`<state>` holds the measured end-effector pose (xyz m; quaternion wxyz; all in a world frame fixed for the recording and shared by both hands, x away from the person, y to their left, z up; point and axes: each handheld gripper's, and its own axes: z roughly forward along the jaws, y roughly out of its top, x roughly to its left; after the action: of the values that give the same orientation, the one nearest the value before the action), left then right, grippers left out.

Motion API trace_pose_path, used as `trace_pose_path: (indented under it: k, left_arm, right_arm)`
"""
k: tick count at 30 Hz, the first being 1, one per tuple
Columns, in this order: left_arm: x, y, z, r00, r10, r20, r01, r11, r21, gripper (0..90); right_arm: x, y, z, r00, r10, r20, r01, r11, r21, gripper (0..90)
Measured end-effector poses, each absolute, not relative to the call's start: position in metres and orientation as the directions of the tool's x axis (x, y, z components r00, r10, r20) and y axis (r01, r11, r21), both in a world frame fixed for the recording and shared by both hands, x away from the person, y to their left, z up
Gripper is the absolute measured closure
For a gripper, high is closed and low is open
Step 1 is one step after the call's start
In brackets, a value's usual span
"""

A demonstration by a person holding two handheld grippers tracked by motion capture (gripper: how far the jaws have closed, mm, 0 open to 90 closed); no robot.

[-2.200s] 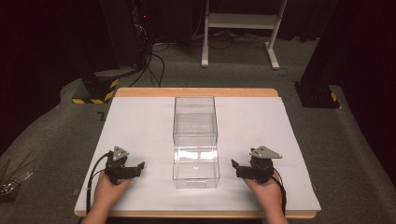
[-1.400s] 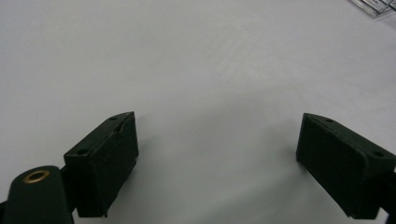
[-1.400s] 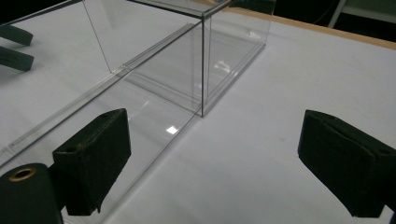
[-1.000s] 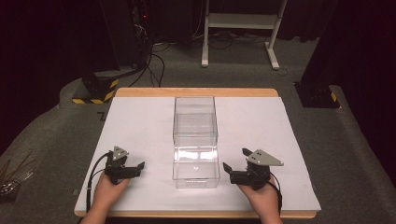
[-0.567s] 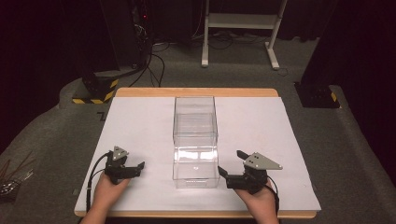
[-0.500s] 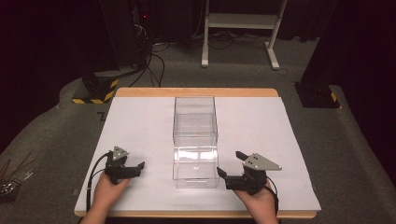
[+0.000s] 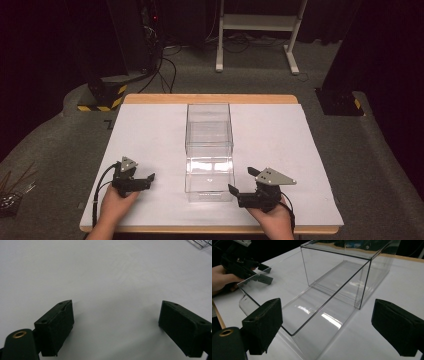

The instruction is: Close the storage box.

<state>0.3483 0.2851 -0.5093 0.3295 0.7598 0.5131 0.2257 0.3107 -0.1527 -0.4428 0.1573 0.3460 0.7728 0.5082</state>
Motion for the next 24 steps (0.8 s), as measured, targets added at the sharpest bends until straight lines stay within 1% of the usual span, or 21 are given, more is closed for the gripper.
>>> trace_pose_path:
  k: [24]
  left_arm:
    - [0.348,0.285,-0.509,0.372,0.928,0.005,0.631,-0.256,0.732,12.9]
  right_arm:
    - [0.309,-0.142,-0.455,-0.753,0.648,0.118,0.379,0.279,0.882,10.6]
